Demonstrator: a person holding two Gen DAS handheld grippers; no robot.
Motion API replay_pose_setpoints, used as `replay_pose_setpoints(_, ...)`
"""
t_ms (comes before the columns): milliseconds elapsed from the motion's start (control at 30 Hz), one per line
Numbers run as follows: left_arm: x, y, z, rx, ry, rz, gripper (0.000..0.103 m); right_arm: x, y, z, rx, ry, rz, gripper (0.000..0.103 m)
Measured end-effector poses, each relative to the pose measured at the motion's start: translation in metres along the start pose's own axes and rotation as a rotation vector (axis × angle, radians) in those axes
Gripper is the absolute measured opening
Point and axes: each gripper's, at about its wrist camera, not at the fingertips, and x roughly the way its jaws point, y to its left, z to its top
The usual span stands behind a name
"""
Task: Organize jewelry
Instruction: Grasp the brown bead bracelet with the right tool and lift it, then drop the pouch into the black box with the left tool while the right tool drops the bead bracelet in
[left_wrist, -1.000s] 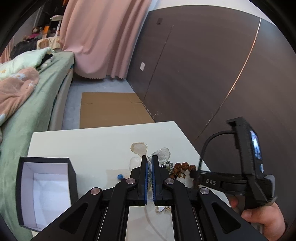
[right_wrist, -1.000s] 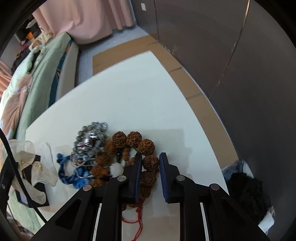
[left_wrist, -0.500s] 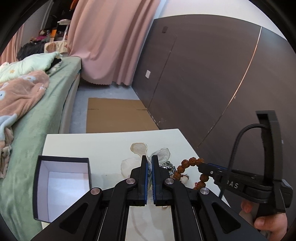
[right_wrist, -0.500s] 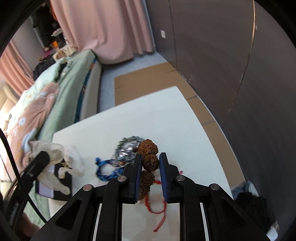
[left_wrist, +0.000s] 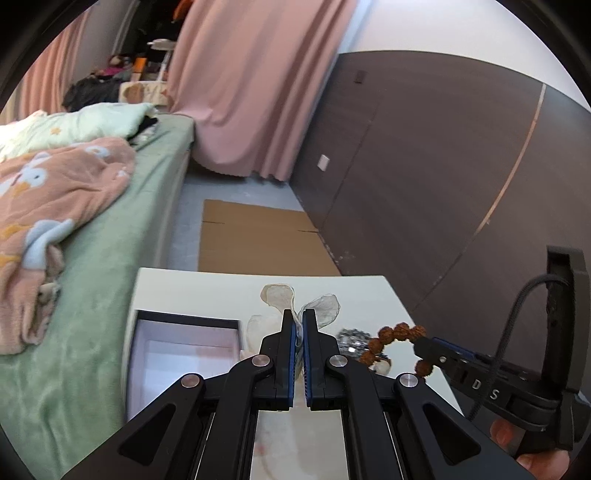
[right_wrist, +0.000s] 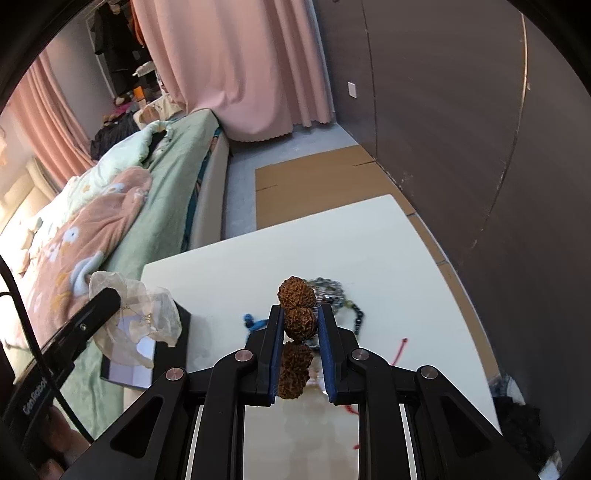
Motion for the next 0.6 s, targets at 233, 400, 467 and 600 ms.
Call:
replay_pose_setpoints(233, -0.016, 0.020, 0.006, -0.027, -0.001, 0.063, 0.003, -0.001, 0.015, -0.001, 0.005, -0.007, 0.053, 0.020)
replay_pose_setpoints(400, -0.021, 0.036, 0.011, -0.087, 0.023, 0.046, 0.006, -0.001, 0.030, -0.003, -0.015, -0.017, 0.076, 0.020)
replay_pose_setpoints(467, -0.019, 0.043, 0.015, -0.125, 0.046, 0.014, 0.021, 0.001, 0.036, -0.003, -0.017, -0.017, 0.098, 0.020)
replay_pose_setpoints(600, -0.028, 0.064, 0.017, -0.249, -0.001, -0.018, 0.085, 0.004, 0.046, -0.002, -0.021, -0.030, 0.139, 0.020)
